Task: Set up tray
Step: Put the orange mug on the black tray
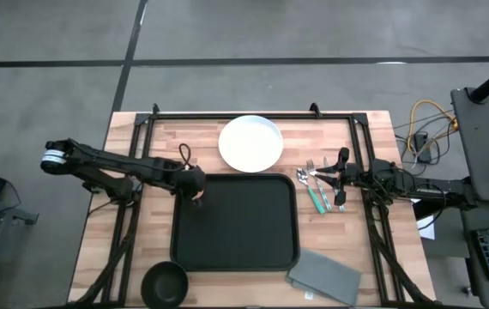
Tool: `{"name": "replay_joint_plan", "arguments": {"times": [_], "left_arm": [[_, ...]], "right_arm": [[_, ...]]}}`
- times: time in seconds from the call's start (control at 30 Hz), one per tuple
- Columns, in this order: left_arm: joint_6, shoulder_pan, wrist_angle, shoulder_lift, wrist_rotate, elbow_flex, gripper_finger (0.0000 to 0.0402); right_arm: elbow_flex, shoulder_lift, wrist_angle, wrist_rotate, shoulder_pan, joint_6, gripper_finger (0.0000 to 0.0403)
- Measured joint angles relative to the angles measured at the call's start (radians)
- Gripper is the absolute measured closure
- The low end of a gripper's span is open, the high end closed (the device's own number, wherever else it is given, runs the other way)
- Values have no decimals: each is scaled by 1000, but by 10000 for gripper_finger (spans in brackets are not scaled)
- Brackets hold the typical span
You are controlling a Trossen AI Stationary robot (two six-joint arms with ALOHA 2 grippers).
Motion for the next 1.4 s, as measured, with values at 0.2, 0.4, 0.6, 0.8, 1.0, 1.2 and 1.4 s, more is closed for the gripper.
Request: {"name": "replay_joint_plan", "arguments": {"times": [0.2, 0.4, 0.6, 0.8, 1.0, 1.2, 1.4], "left_arm": [[8, 2, -15, 0, 2, -2, 400], [12, 3, -49, -1, 5, -3, 398], [92, 3, -54, -1, 6, -1, 398], [106, 8, -54, -1, 6, -1, 397], [114, 8, -54, -1, 5, -1, 397], [128, 8, -55, -1, 5, -1, 397], [139, 9, -64, 0, 4, -2, 372]], "right_arm": [[0, 1, 0, 0, 0, 0, 335], [0, 1, 0, 0, 0, 0, 335], [0, 1, 0, 0, 0, 0, 335], [0, 1, 0, 0, 0, 0, 335], [0, 1, 0, 0, 0, 0, 335], [0, 1, 0, 0, 0, 0, 335], [0, 1, 0, 0, 0, 0, 335]]}}
